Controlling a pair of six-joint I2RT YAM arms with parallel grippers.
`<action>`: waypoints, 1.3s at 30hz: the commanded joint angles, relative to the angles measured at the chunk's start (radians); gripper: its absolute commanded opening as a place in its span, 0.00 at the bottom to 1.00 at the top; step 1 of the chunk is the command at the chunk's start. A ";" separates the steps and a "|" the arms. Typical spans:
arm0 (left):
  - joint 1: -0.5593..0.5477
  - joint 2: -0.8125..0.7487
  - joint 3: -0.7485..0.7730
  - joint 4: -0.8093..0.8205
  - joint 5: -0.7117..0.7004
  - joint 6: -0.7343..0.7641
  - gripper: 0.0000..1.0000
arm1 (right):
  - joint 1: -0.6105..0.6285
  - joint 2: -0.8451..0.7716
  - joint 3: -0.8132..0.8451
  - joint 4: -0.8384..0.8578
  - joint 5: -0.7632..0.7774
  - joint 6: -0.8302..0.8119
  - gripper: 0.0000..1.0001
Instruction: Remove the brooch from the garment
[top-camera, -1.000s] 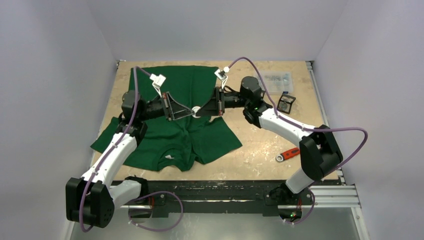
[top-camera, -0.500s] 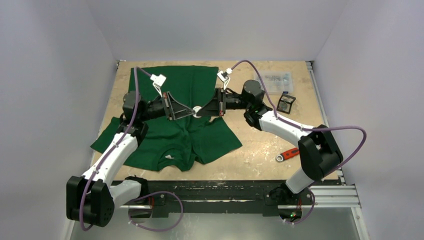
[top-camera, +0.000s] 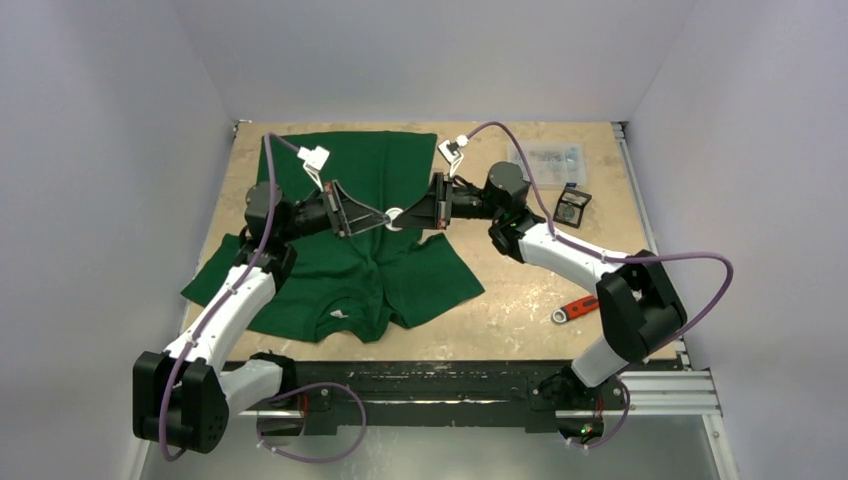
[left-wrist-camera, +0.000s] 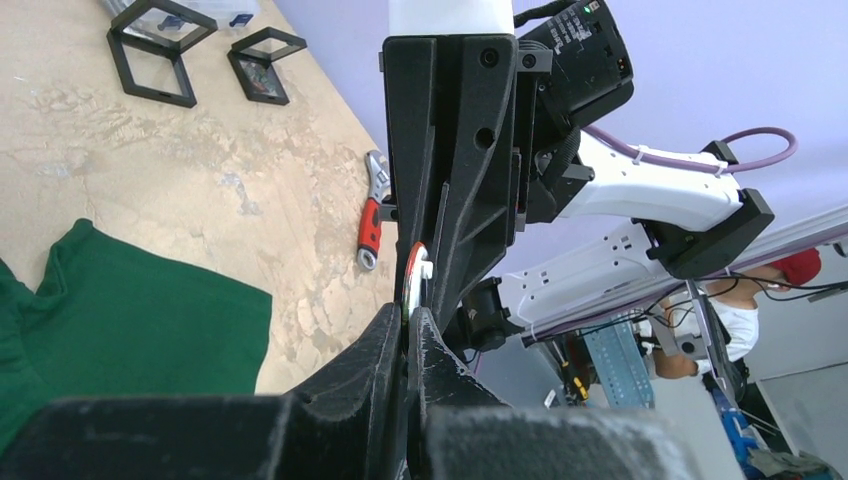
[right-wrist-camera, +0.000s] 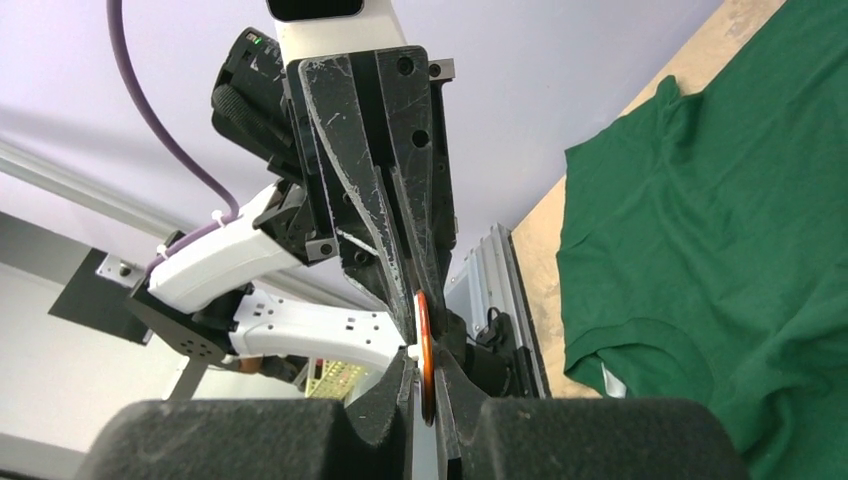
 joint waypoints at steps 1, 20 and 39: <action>0.033 -0.006 0.062 0.048 -0.029 -0.022 0.00 | -0.052 -0.054 0.031 -0.090 0.090 -0.014 0.12; 0.037 0.020 0.068 0.108 -0.045 -0.057 0.00 | -0.052 -0.128 0.017 -0.092 0.134 -0.120 0.38; 0.026 0.035 0.073 0.266 0.005 -0.148 0.00 | -0.003 -0.088 0.069 0.037 0.070 -0.079 0.35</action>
